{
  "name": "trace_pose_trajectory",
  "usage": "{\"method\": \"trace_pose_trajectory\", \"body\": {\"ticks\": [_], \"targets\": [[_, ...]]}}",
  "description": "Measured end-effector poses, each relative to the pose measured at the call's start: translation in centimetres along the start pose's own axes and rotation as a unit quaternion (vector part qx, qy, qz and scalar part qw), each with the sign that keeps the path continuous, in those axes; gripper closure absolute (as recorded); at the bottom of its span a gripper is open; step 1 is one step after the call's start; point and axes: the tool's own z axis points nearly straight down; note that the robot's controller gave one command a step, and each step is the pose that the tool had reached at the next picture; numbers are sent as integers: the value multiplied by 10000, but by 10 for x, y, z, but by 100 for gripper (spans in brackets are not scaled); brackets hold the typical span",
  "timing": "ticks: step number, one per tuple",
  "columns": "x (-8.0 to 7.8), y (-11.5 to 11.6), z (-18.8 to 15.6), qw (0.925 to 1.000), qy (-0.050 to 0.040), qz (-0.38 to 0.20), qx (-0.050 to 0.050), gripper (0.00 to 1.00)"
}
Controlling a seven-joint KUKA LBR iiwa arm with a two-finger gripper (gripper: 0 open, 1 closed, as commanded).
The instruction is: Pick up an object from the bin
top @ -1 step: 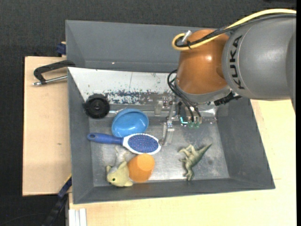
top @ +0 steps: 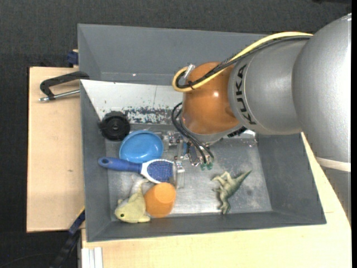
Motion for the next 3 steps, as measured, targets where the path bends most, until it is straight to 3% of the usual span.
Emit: {"method": "trace_pose_trajectory", "body": {"ticks": [1,2,3], "targets": [[12,37,29,9566,52,2915,32,0],[12,39,29,9567,54,2909,15,100],[-3,54,-91,9654,4,2607,-18,100]]}}
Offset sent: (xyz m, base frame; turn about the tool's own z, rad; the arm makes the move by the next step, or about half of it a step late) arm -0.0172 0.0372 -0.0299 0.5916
